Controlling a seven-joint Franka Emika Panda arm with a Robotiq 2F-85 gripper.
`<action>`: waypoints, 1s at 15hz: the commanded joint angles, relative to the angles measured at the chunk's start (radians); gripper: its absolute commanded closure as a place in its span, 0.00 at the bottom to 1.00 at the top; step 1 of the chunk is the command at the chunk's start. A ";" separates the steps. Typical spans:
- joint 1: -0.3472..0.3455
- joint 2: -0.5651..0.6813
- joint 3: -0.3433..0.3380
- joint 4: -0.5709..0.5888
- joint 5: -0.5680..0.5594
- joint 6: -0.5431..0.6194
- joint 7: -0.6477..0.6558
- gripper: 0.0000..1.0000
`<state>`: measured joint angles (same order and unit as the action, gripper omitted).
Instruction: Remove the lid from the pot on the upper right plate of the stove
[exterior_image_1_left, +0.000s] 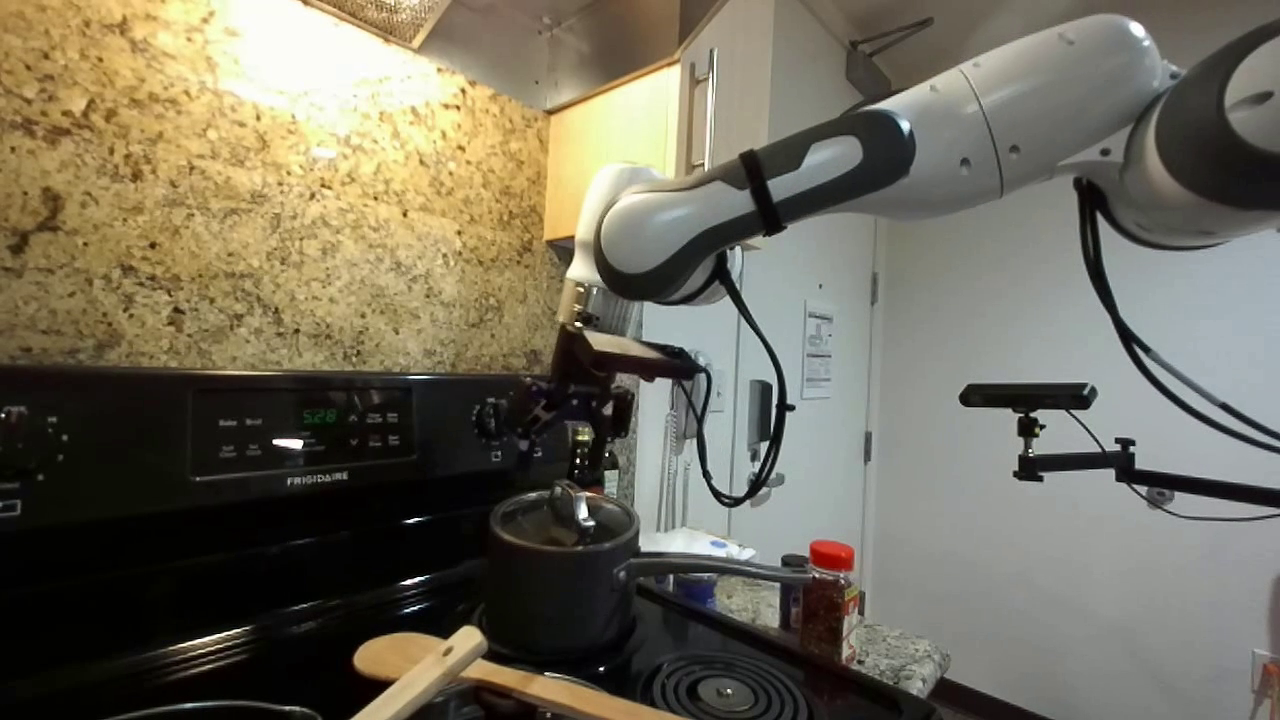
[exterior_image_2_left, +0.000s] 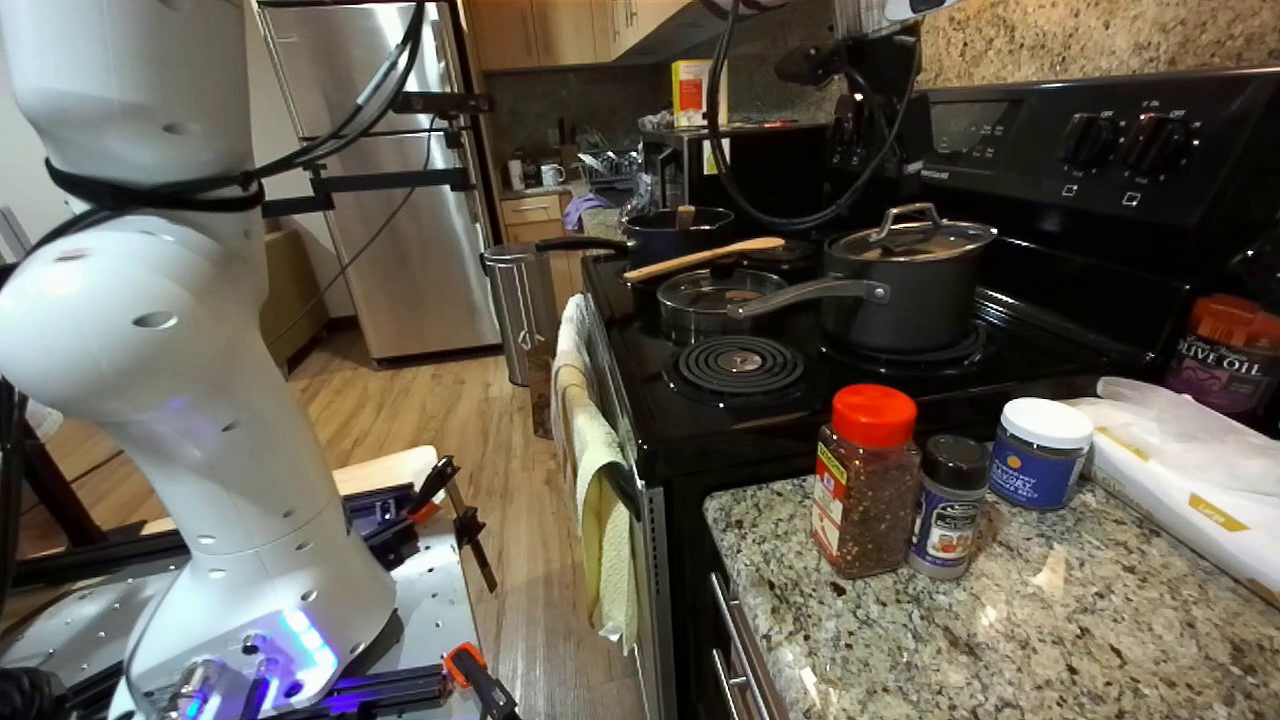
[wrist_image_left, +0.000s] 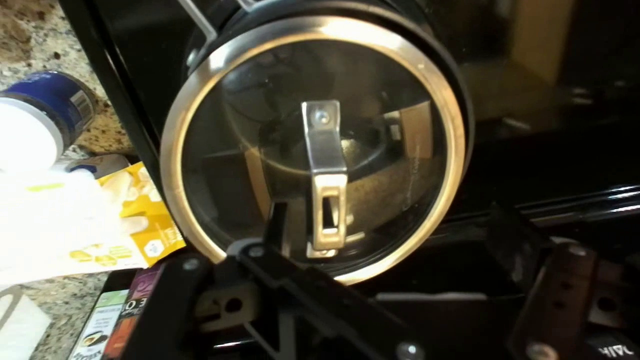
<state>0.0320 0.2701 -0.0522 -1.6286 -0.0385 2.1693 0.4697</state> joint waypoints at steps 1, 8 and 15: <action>0.010 0.012 -0.023 0.023 -0.039 -0.010 0.072 0.00; 0.004 0.063 -0.022 0.048 -0.014 -0.038 0.044 0.00; 0.013 0.076 -0.037 0.043 -0.034 0.011 0.066 0.47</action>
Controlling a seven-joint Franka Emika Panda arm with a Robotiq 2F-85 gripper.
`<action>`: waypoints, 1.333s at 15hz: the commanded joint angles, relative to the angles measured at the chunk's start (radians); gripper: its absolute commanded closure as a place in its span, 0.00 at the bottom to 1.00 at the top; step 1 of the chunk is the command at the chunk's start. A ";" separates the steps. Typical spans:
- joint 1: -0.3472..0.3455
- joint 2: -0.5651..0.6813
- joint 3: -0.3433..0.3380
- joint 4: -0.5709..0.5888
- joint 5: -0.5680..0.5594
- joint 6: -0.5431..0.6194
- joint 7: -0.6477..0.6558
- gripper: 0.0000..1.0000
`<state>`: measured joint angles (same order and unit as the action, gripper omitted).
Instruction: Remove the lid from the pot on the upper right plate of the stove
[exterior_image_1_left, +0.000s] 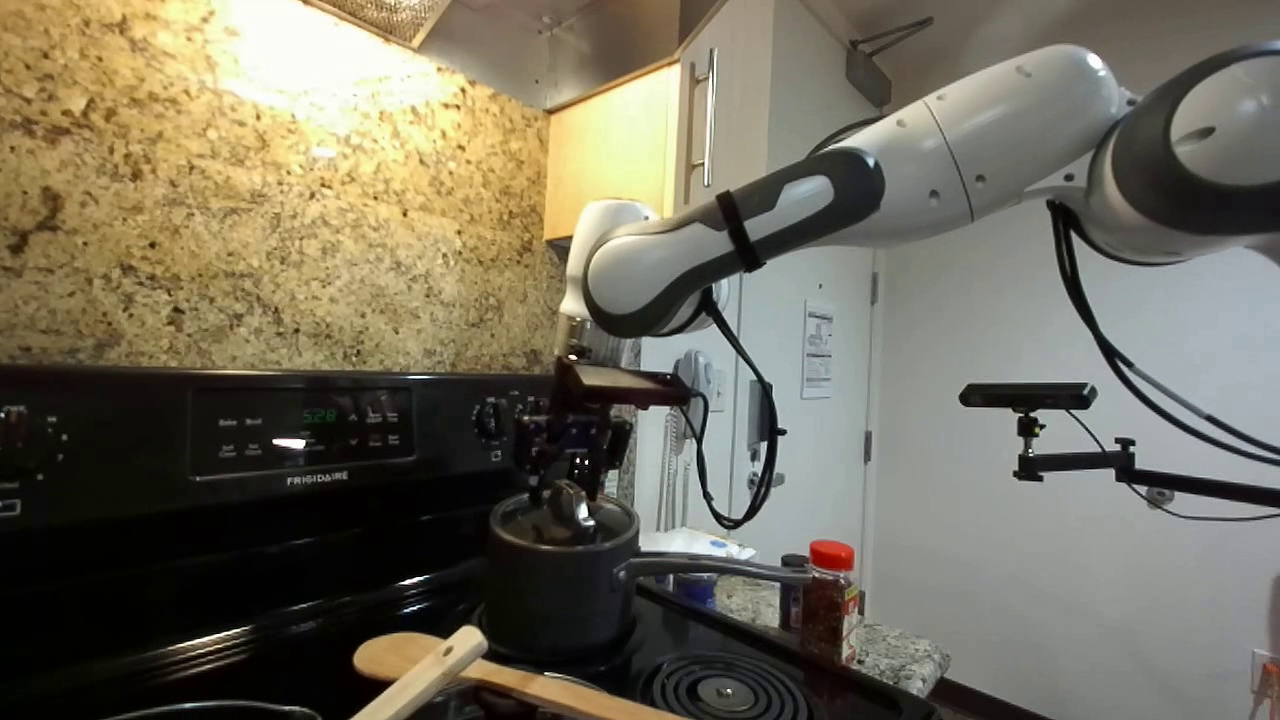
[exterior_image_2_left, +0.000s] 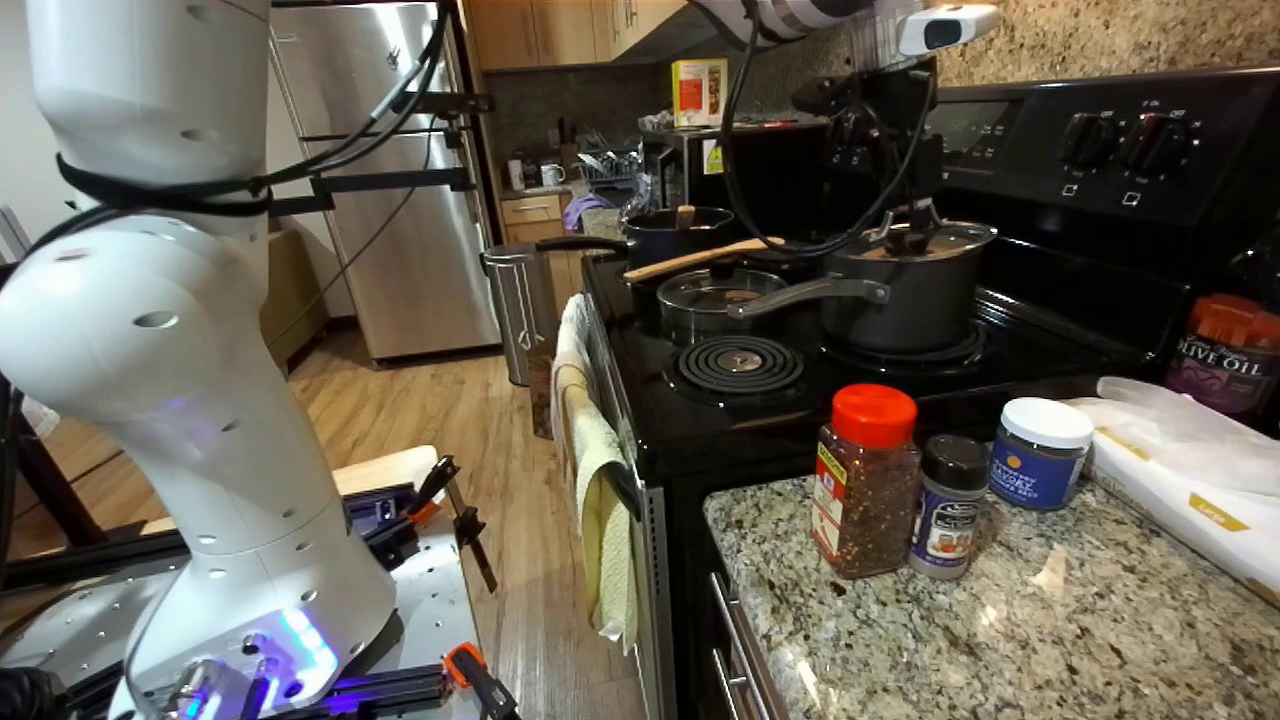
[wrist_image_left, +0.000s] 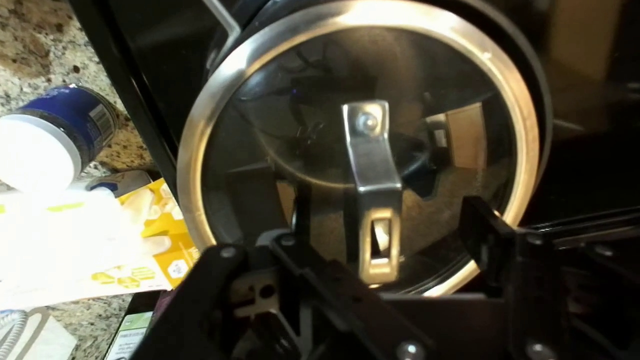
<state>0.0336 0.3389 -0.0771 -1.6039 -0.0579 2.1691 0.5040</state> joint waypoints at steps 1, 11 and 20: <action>0.011 0.006 -0.014 0.019 -0.016 0.009 0.033 0.53; 0.012 -0.027 -0.017 0.002 -0.016 -0.004 0.018 0.90; 0.033 -0.215 0.007 -0.131 -0.070 -0.045 -0.053 0.90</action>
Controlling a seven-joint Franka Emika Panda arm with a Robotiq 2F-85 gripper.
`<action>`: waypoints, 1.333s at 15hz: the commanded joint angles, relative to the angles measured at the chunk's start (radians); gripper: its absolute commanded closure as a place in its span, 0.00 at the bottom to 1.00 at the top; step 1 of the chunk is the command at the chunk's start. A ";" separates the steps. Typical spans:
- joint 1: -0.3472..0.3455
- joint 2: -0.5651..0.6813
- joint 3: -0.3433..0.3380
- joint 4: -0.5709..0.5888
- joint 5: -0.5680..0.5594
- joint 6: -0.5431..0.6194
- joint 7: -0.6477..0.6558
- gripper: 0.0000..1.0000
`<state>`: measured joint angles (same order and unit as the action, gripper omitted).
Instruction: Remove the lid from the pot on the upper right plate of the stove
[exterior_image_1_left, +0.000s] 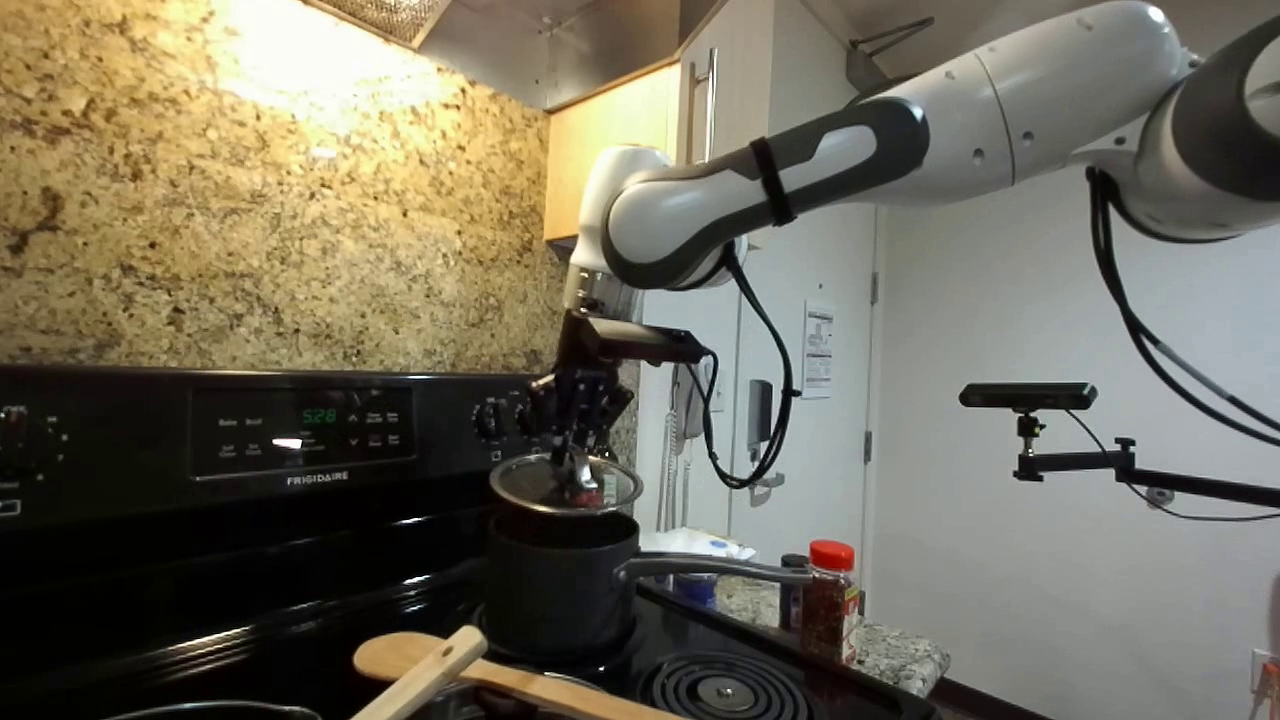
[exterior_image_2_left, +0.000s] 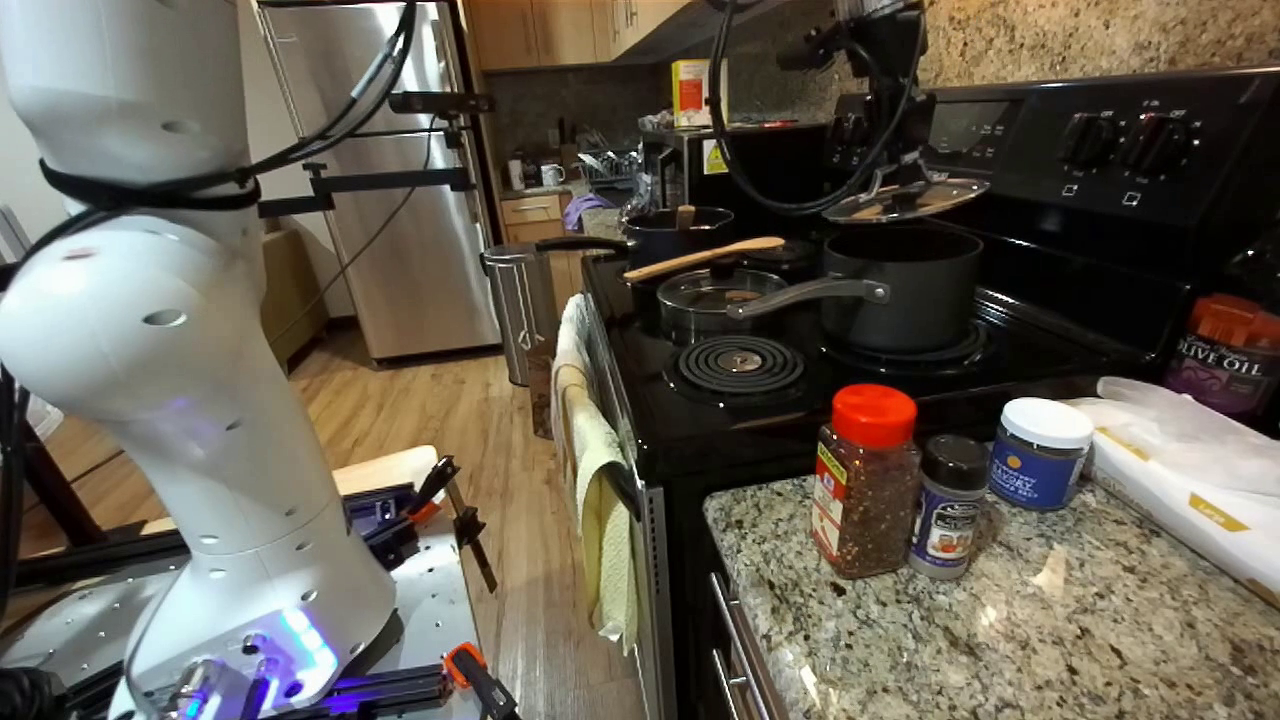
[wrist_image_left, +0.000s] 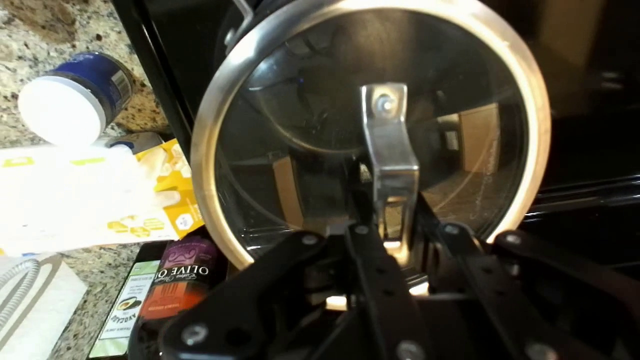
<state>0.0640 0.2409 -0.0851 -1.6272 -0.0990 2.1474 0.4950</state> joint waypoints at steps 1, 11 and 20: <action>0.003 -0.151 0.022 -0.150 -0.032 -0.028 -0.067 0.90; 0.002 -0.466 0.120 -0.662 0.014 0.080 -0.259 0.90; 0.000 -0.553 0.126 -0.843 0.149 0.148 -0.321 0.90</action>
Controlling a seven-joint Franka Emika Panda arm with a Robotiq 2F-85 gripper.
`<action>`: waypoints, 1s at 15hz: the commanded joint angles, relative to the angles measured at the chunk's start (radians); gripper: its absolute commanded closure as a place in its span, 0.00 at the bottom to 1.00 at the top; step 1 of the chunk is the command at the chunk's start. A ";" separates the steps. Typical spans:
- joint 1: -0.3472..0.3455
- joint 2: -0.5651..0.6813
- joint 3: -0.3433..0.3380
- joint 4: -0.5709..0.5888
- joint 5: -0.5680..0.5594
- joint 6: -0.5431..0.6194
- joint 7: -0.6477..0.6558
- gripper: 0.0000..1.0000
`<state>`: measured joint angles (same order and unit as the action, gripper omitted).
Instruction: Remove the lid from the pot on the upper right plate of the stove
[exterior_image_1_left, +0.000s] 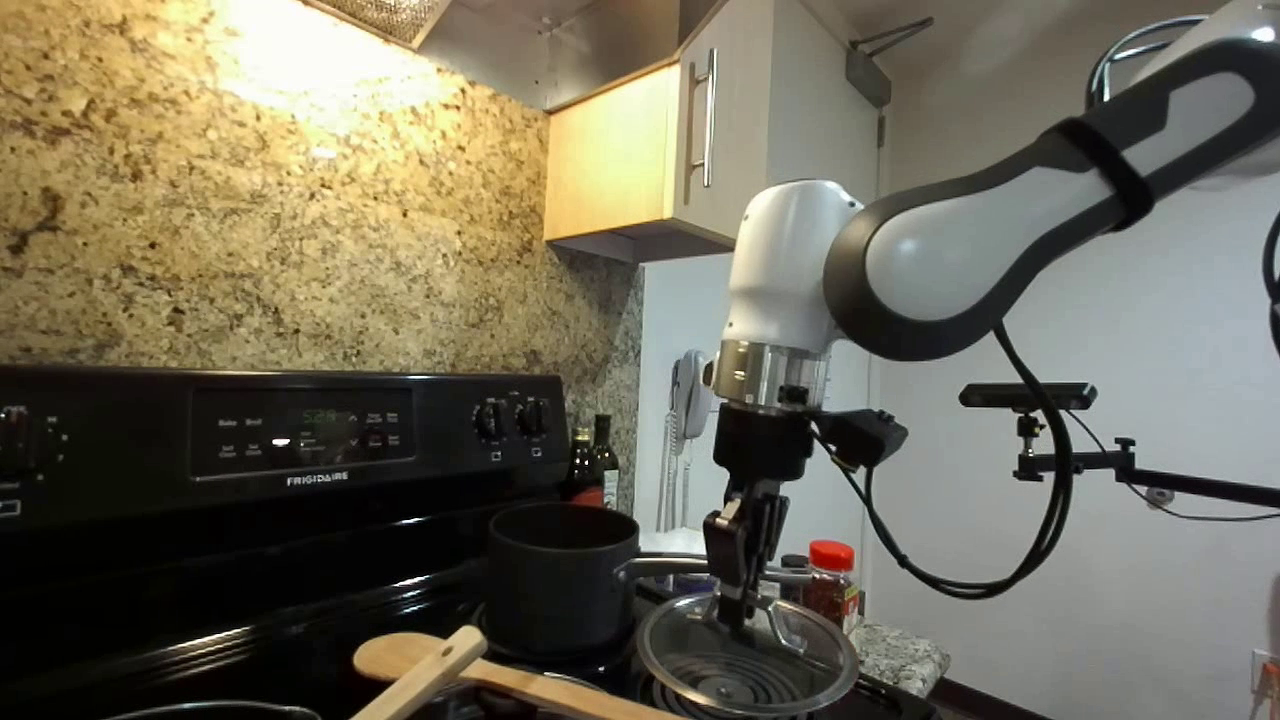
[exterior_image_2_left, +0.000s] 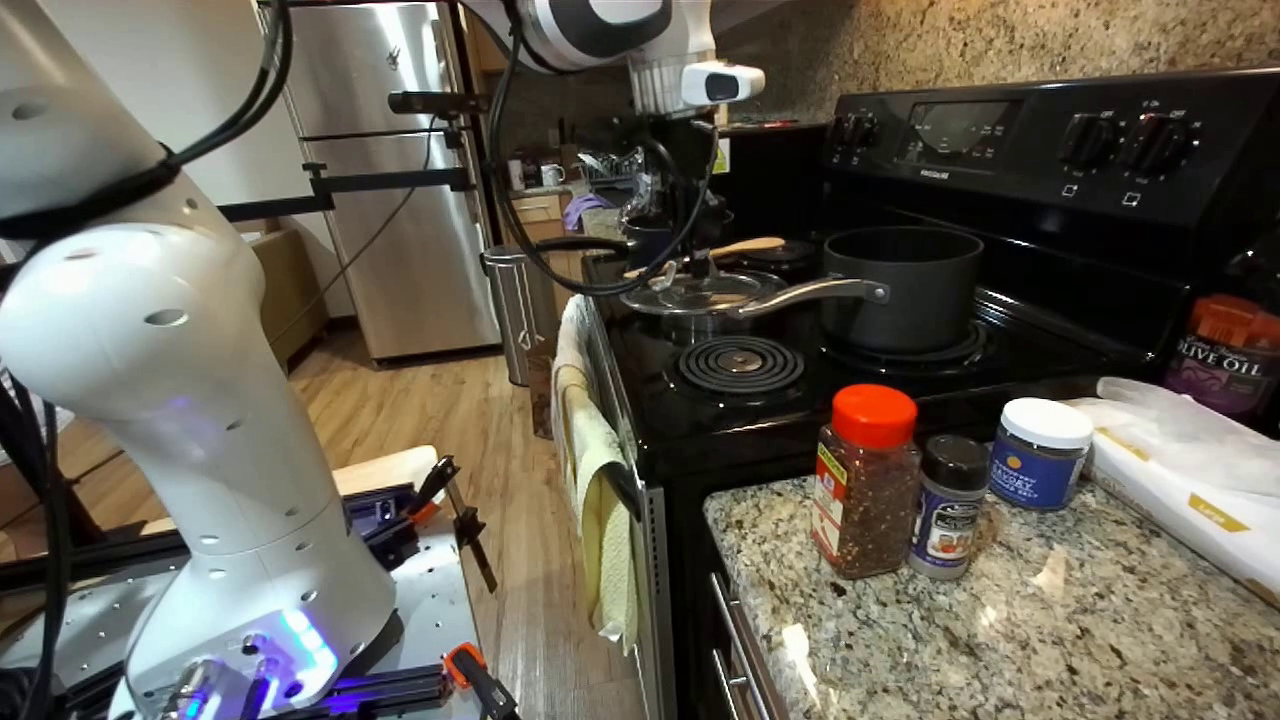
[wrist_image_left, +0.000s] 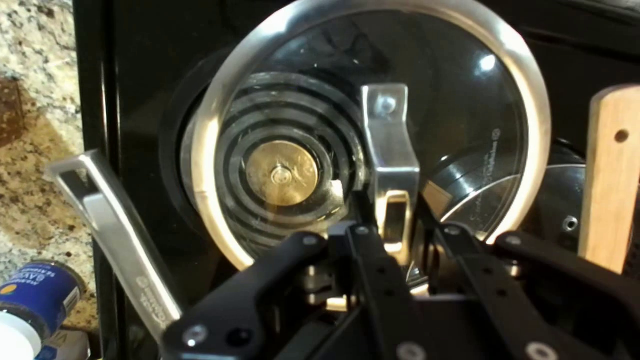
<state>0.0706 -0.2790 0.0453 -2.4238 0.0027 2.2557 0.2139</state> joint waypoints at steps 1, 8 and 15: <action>-0.010 -0.024 -0.008 -0.051 0.051 0.055 -0.043 0.90; -0.059 0.074 -0.035 -0.019 0.045 0.128 -0.010 0.90; -0.065 0.174 -0.076 0.026 0.121 0.182 -0.063 0.90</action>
<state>0.0174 -0.1442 -0.0251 -2.4321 0.0739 2.3980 0.2019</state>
